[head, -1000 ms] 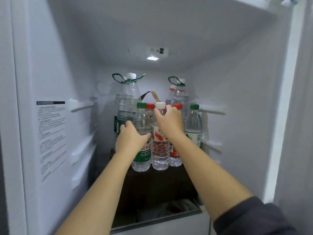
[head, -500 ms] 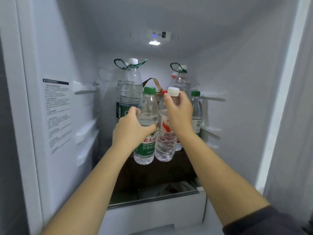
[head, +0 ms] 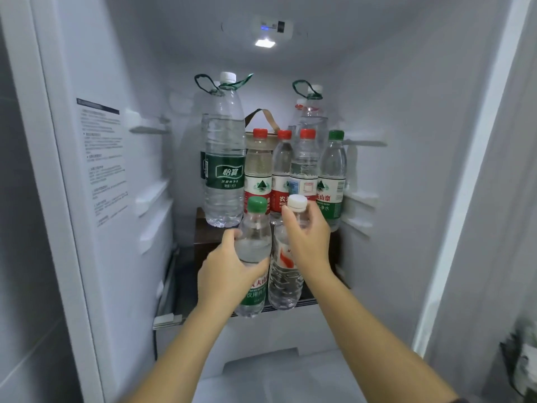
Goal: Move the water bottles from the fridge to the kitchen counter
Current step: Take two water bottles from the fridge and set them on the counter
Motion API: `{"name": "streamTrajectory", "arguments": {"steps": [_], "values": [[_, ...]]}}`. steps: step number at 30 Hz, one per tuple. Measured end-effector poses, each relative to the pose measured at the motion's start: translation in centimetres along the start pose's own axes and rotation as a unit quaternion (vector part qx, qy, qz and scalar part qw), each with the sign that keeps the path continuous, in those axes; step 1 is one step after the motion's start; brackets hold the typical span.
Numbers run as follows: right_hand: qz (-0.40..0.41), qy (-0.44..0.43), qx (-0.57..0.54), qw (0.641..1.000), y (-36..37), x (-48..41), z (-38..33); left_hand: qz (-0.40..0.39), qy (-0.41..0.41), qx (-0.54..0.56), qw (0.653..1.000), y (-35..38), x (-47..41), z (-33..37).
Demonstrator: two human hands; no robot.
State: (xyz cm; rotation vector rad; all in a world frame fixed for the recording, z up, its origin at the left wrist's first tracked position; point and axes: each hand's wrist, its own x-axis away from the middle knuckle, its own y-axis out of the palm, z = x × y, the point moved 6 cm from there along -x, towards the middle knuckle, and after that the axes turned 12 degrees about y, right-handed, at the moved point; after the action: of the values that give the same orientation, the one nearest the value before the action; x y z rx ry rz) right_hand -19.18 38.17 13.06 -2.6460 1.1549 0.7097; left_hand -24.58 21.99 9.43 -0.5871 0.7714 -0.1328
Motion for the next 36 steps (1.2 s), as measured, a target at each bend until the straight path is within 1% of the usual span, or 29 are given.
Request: {"name": "streamTrajectory", "arguments": {"steps": [4, 11, 15, 19, 20, 24, 30, 33, 36], "values": [[-0.011, 0.008, -0.008, 1.000, 0.2, -0.4, 0.8, 0.021, -0.007, 0.005, 1.000, 0.5, 0.1, -0.9], [-0.038, 0.028, 0.006, 0.999, 0.8, -1.9, 1.5, 0.019, -0.009, 0.005, 1.000, 1.3, -0.6, -1.5], [-0.031, 0.047, 0.021, 0.998, 1.1, -2.2, 3.0, 0.009, -0.013, 0.011, 1.000, 1.8, -0.5, -1.7], [-0.028, 0.039, 0.035, 0.998, 0.2, 0.3, 5.0, -0.002, -0.044, 0.057, 0.997, 3.1, 0.8, -3.2], [-0.036, 0.043, 0.031, 0.998, -0.1, 1.1, 6.0, -0.003, -0.052, 0.079, 0.996, 3.6, 1.3, -3.8], [-0.088, 0.106, 0.028, 0.990, -1.2, 4.0, 10.1, -0.016, -0.066, 0.146, 0.987, 5.0, 2.7, -5.5], [-0.158, 0.163, 0.095, 0.969, -1.4, 4.3, 13.3, -0.046, -0.070, 0.191, 0.978, 6.1, 3.0, -6.1], [-0.197, 0.175, 0.132, 0.955, -1.1, 3.5, 13.5, -0.065, -0.081, 0.215, 0.971, 6.9, 2.6, -6.2], [-0.251, 0.163, 0.140, 0.944, -0.5, 2.9, 12.8, -0.073, -0.096, 0.243, 0.963, 7.5, 2.2, -6.7]]}}
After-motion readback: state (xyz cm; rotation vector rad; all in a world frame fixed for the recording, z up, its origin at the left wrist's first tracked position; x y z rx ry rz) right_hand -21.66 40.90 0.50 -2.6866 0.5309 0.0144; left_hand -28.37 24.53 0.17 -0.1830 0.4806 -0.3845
